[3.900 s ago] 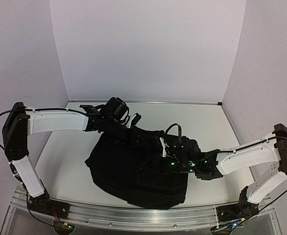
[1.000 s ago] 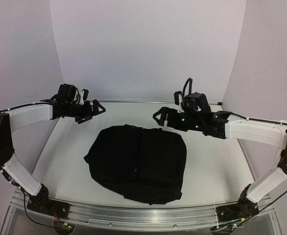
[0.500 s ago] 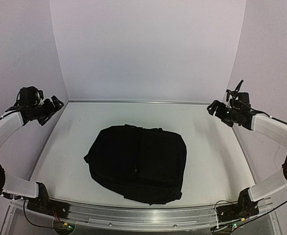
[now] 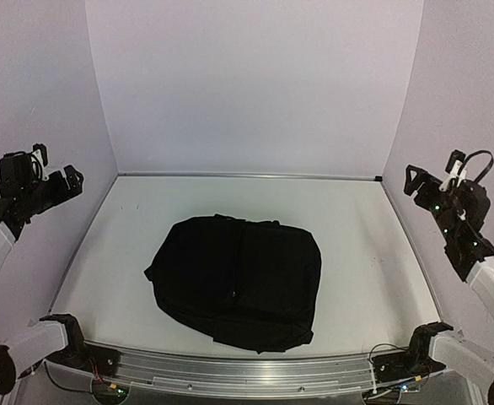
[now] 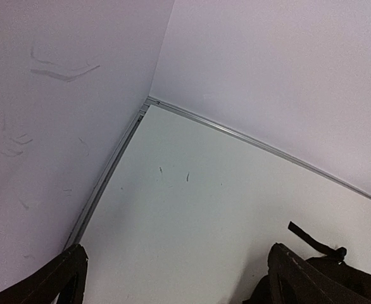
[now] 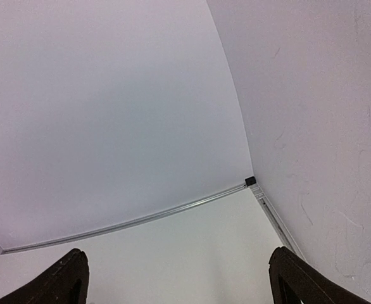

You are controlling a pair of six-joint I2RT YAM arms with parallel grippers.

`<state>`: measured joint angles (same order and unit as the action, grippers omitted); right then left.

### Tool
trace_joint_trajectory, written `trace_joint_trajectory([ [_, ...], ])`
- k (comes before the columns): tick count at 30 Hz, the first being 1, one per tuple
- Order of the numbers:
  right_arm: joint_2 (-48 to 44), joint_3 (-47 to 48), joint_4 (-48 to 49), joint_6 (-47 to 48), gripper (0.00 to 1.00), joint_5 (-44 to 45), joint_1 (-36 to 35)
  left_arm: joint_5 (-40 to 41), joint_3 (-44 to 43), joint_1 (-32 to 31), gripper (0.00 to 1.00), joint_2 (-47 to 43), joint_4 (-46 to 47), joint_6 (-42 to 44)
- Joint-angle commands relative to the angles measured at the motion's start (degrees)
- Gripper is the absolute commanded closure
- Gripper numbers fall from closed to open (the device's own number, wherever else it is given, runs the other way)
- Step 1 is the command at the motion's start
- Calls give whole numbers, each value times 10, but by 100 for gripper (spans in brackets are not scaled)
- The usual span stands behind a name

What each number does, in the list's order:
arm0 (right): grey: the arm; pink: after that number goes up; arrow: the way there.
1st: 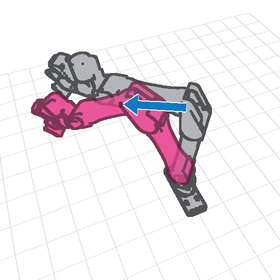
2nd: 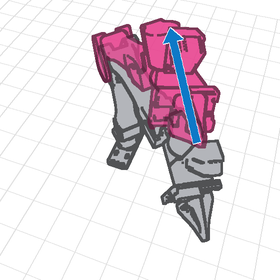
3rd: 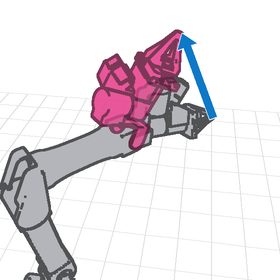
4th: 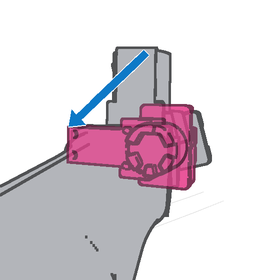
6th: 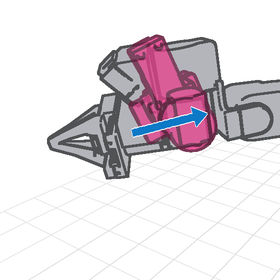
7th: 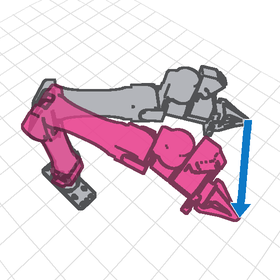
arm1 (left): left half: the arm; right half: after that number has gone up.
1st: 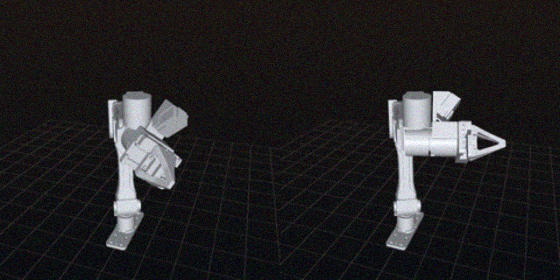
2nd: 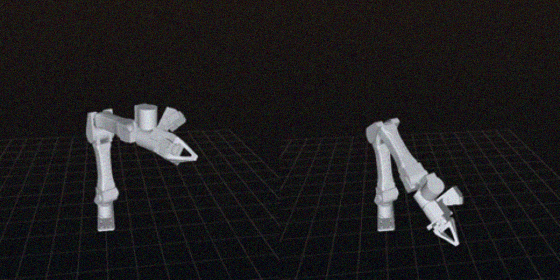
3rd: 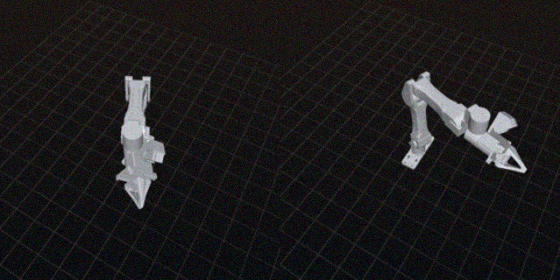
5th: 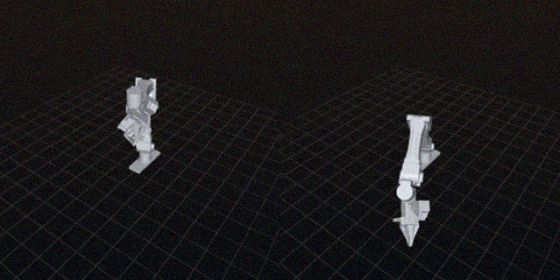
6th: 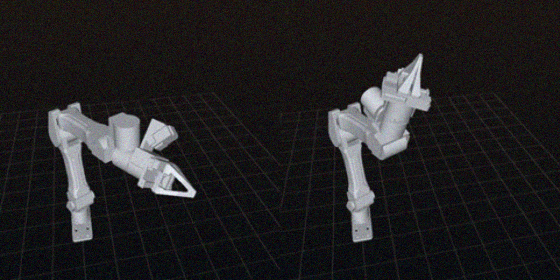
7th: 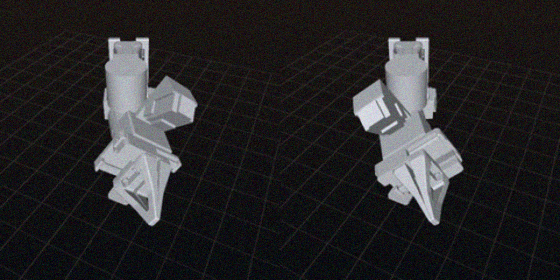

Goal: Pack the student bag
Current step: Reset both arms

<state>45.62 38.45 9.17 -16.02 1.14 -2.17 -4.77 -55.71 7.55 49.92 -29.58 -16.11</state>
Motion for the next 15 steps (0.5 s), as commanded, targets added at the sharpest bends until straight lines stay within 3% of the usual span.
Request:
trace_joint_trajectory([
  [1,-46,-84,112,25,2,40,-2,35,95,0,0,-55,58,31],
  [6,-113,-174,167,27,2,66,-2,56,111,0,0,-93,56,19],
  [15,-126,-189,168,32,2,70,-1,58,113,0,0,-90,57,17],
])
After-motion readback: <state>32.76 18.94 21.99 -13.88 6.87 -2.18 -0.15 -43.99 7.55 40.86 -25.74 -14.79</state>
